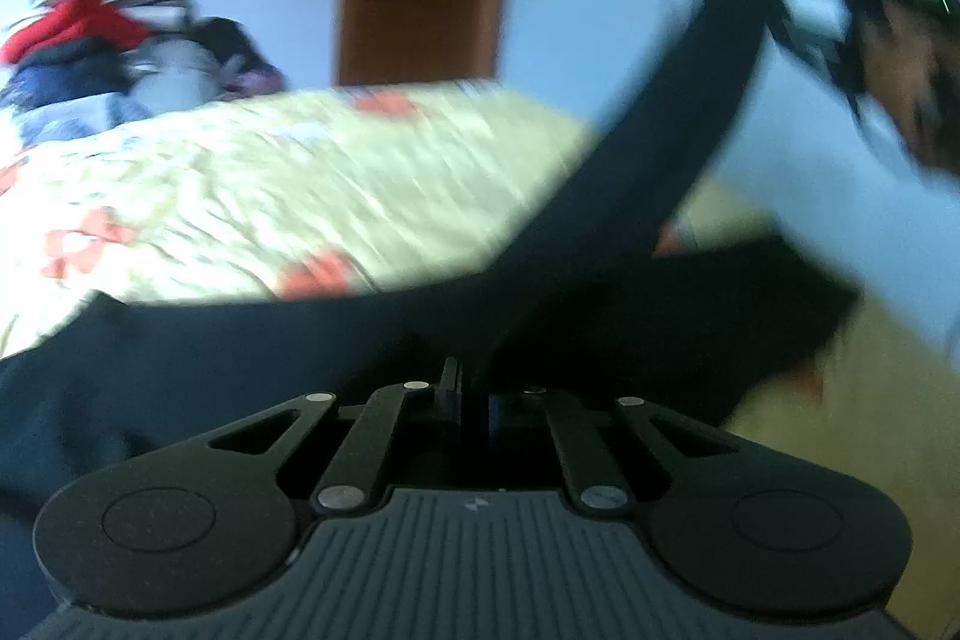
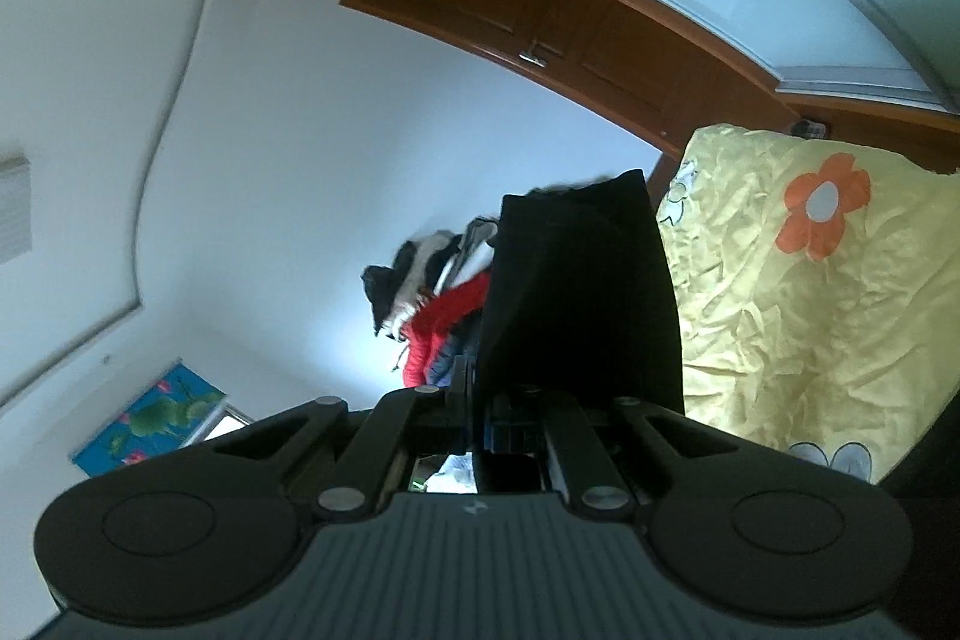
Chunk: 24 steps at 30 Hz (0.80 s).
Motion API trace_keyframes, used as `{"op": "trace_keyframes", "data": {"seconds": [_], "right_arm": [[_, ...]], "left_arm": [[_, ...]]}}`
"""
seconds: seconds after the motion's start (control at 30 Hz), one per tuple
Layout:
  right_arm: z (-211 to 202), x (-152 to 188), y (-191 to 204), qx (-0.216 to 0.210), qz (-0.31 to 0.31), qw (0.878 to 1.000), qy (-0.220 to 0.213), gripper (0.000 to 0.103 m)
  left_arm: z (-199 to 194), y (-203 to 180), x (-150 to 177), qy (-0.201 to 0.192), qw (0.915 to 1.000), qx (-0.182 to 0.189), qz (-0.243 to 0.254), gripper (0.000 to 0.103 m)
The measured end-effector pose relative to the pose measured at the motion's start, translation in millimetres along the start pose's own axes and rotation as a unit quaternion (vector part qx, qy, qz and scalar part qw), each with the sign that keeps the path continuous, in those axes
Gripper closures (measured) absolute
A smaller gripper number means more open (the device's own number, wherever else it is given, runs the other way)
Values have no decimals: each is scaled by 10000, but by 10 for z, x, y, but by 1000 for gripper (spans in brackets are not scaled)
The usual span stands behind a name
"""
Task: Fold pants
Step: 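Lift the leg ends with the right gripper, then lay the leg ends over toward the waistband and open the right gripper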
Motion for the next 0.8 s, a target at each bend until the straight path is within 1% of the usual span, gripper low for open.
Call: {"op": "trace_keyframes", "data": {"seconds": [0.07, 0.1, 0.13, 0.17, 0.2, 0.23, 0.27, 0.3, 0.33, 0.37, 0.4, 0.47, 0.53, 0.63, 0.7, 0.8], "right_arm": [[-28, -22, 135, -119, -278, 9995, -121, 99], [-80, -25, 224, -255, -520, 9980, -245, 99], [-142, -23, 276, -363, -690, 9963, -351, 99], [-226, -18, 293, -410, -812, 9949, -433, 99], [-311, -4, 262, -302, -917, 9942, -477, 99], [-390, 15, 193, -67, -1005, 9937, -492, 99], [-467, 43, 72, 304, -1088, 9924, -489, 99], [-541, 79, -106, 797, -1105, 9897, -444, 99], [-615, 120, -330, 1263, -966, 9866, -368, 99], [-681, 164, -558, 1591, -725, 9842, -282, 99], [-744, 210, -746, 1819, -511, 9817, -235, 99], [-847, 319, -1028, 2210, -257, 9748, -169, 99], [-955, 401, -1152, 2241, -94, 9743, -203, 99], [-1061, 458, -1171, 2211, -90, 9747, -303, 99], [-1111, 488, -1119, 2214, -138, 9746, -320, 99], [-1120, 546, -1122, 2383, -245, 9705, -271, 99]], "left_arm": [[-199, 107, -160, -500, 9985, -78, -208, 96], [-292, 133, -222, -666, 9975, -58, -222, 96], [-361, 137, -259, -717, 9973, 30, -176, 96], [-381, 122, -263, -658, 9977, 136, -94, 95], [-369, 95, -229, -532, 9983, 234, -16, 95], [-327, 53, -152, -333, 9988, 358, 63, 95], [-247, 5, -50, -67, 9986, 509, 124, 95], [-162, -38, 40, 163, 9979, 610, 157, 95], [-79, -89, 152, 392, 9967, 681, 181, 95], [-32, -129, 238, 542, 9957, 724, 198, 95], [5, -162, 298, 649, 9948, 742, 238, 96], [-21, -196, 352, 593, 9950, 667, 441, 96], [-89, -169, 375, 561, 9948, 717, 461, 96], [-142, -118, 351, 573, 9944, 801, 395, 96], [-155, -150, 331, 592, 9938, 798, 497, 96], [-163, -233, 392, 631, 9922, 766, 751, 96]]}}
Point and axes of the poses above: each gripper's, at about its wrist camera, not at the fingertips, and z roughly the way its jaws point, y to its left, x to its underside, the point moved 1 cm from there along z, roughly the way its jaws point, and after that the axes turned 1 degree about -z, right-handed, at the moved point
